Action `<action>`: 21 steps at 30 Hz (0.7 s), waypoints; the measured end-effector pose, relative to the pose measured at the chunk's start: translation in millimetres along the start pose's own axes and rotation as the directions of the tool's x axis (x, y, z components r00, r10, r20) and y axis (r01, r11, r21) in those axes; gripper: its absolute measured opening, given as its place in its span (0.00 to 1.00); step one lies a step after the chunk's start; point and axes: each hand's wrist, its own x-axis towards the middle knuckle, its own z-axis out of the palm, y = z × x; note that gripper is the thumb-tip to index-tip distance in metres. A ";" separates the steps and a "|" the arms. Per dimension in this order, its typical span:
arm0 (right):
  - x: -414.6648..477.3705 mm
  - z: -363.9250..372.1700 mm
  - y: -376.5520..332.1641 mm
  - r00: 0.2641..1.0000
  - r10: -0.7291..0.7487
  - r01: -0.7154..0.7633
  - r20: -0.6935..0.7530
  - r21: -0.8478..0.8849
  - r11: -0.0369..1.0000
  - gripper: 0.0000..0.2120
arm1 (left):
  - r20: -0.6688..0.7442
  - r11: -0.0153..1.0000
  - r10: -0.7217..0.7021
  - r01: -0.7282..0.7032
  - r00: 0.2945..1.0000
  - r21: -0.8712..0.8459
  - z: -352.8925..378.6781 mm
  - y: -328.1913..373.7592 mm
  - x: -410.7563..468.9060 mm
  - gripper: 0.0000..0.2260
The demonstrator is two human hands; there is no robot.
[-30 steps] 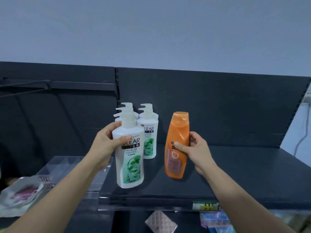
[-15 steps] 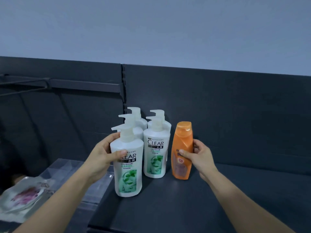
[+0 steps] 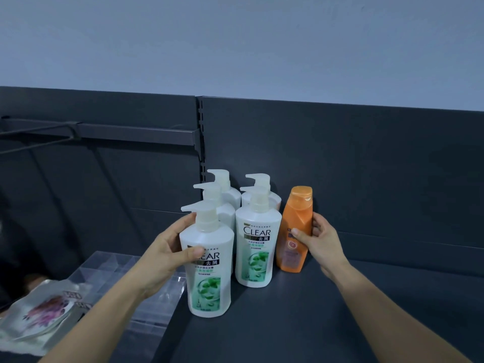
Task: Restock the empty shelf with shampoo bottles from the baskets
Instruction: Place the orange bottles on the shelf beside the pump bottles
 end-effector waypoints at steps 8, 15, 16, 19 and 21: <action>-6.2 2.9 10.7 0.997 -0.054 0.040 -0.047 -0.256 0.966 0.25 | -0.146 0.912 0.036 0.027 0.989 0.408 4.1 -15.5 -14.4 0.38; -0.1 3.9 15.3 0.995 -0.066 0.032 -0.081 -0.365 0.930 0.24 | -0.109 0.918 0.001 0.042 0.994 0.393 -5.3 -14.1 -7.6 0.38; 1.0 3.8 15.3 0.995 -0.065 0.031 -0.079 -0.372 0.928 0.25 | -0.103 0.921 -0.004 0.044 0.995 0.387 -5.7 -13.7 -6.7 0.38; 3.5 4.3 14.6 0.995 -0.067 0.033 -0.074 -0.385 0.922 0.26 | -0.097 0.921 -0.013 0.049 0.995 0.386 -5.2 -14.1 -5.1 0.37; 5.3 4.5 15.1 0.995 -0.067 0.032 -0.075 -0.395 0.918 0.26 | -0.100 0.923 -0.018 0.055 0.995 0.381 -5.1 -14.8 -4.9 0.37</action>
